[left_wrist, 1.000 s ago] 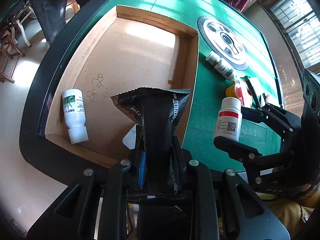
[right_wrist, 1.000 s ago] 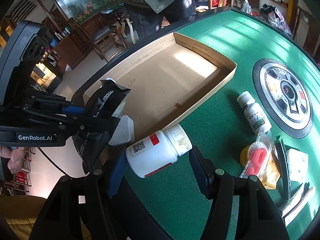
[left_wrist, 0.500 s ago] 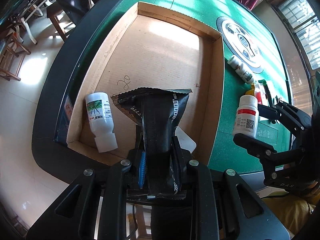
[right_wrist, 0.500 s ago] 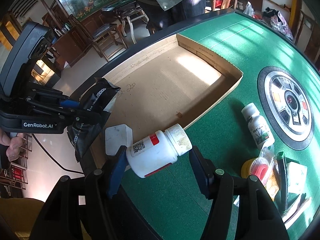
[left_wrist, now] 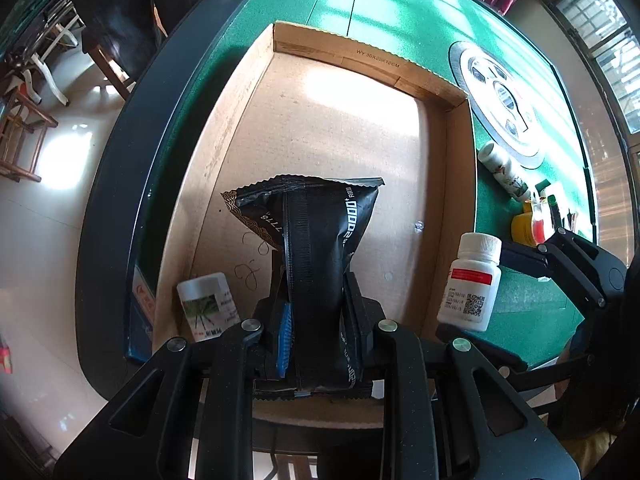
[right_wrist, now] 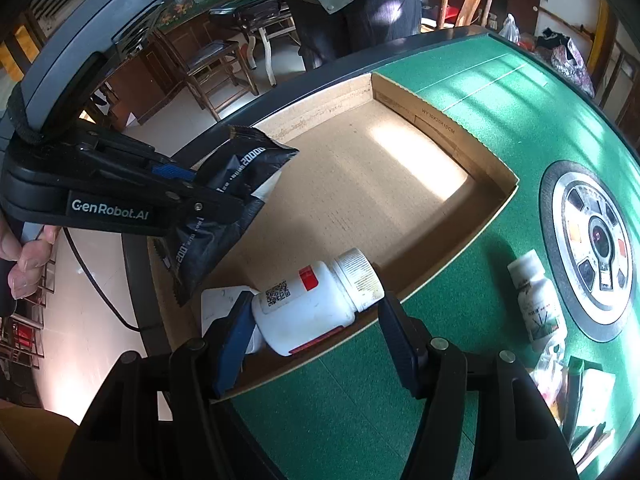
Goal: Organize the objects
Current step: 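Carry the black package and white pill bottle over the cardboard tray, then lower the package and pill bottle into the tray and open both tools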
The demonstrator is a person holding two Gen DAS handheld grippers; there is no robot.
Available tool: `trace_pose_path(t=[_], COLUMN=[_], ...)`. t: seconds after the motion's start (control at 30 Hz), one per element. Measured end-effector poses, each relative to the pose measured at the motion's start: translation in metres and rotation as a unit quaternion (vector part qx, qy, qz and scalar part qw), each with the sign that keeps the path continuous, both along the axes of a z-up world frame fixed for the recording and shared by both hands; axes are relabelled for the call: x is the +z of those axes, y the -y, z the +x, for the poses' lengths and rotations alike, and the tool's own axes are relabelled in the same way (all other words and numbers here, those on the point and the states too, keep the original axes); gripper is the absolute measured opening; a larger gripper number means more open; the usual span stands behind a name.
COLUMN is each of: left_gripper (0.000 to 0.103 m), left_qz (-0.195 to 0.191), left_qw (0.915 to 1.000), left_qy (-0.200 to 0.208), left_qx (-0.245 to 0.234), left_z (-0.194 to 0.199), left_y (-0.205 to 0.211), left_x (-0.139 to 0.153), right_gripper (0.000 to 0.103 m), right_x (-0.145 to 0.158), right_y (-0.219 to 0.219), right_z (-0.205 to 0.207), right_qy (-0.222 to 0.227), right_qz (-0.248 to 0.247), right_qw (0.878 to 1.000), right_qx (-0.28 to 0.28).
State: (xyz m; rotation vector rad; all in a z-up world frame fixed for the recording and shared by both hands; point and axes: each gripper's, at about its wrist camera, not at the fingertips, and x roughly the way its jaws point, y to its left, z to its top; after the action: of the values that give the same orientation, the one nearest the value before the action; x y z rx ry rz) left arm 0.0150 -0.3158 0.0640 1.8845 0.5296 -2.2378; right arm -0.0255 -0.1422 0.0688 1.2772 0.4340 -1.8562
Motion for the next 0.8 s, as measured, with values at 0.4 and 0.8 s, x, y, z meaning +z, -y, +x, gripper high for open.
trace_pose_path(t=[0.4,0.8], left_gripper=[0.022,0.022], left_qz=[-0.008,-0.002], left_qw=[0.9995,0.9998], left_qy=[0.024,0.016], left_qx=[-0.018,-0.010], left_z=[0.000,0.034], left_y=[0.005,-0.003], left_x=[-0.025,-0.026], right_gripper=[0.063,0.063], right_x=[-0.028,-0.040], right_y=[0.025,0.030], right_z=[-0.010,0.013], right_qy=[-0.029,-0.032], right_qz=[0.045,0.057], right_qw=[0.998,0.996], right_qx=[0.021,0.061])
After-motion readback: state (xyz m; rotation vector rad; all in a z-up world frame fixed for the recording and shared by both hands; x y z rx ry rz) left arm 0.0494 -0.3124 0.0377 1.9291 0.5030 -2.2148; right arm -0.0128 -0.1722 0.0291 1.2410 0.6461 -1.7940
